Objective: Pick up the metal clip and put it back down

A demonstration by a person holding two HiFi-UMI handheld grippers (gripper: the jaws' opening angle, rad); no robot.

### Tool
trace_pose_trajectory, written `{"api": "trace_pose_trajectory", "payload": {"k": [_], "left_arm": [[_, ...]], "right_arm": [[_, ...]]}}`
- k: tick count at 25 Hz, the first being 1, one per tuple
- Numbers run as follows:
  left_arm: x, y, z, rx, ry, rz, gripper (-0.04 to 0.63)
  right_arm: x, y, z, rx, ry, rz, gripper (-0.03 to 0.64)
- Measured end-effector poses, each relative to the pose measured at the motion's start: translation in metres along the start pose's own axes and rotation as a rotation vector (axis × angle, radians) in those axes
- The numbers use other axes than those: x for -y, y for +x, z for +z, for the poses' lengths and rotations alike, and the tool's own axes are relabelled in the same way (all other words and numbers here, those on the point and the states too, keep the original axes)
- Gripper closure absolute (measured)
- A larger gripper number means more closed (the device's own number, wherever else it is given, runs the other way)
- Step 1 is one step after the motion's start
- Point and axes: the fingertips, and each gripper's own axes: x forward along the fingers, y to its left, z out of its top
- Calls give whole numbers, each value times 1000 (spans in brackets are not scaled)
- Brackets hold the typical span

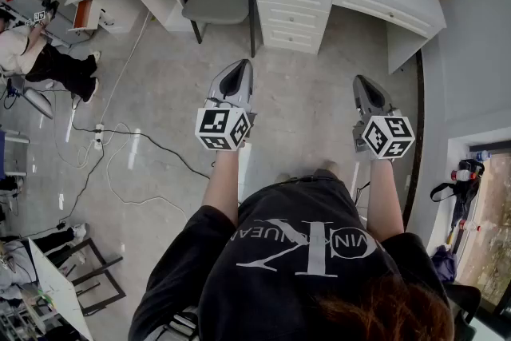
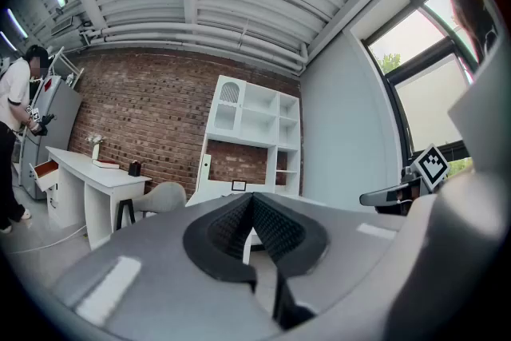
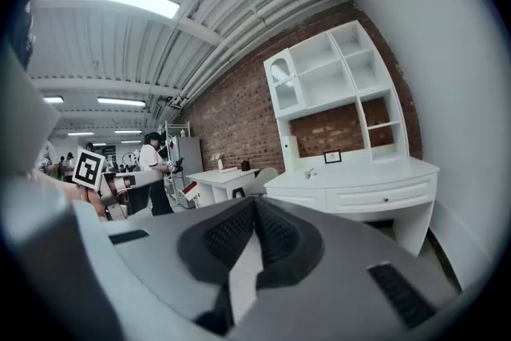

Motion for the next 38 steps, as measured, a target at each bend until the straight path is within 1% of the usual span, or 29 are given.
{"api": "trace_pose_trajectory", "payload": {"k": [6, 10, 20, 26, 32, 38], "left_arm": [[-6, -10, -3, -14, 16, 9, 586], [-11, -13, -8, -30, 13, 24, 586], [-22, -13, -15, -55, 14, 27, 584], [-28, 9, -24, -71, 15, 27, 584], [-51, 40, -28, -84, 20, 41, 584], [-70, 83, -27, -95, 19, 48, 584]], "right_arm": [[-8, 0, -3, -9, -2, -4, 603], [-6, 2, -7, -19, 0, -8, 603], [-5, 8, -10, -31, 1, -24, 603], [12, 28, -11, -24, 6, -41, 601], [30, 65, -6, -5, 42, -21, 600], [53, 104, 0, -18, 57, -9, 591]]}}
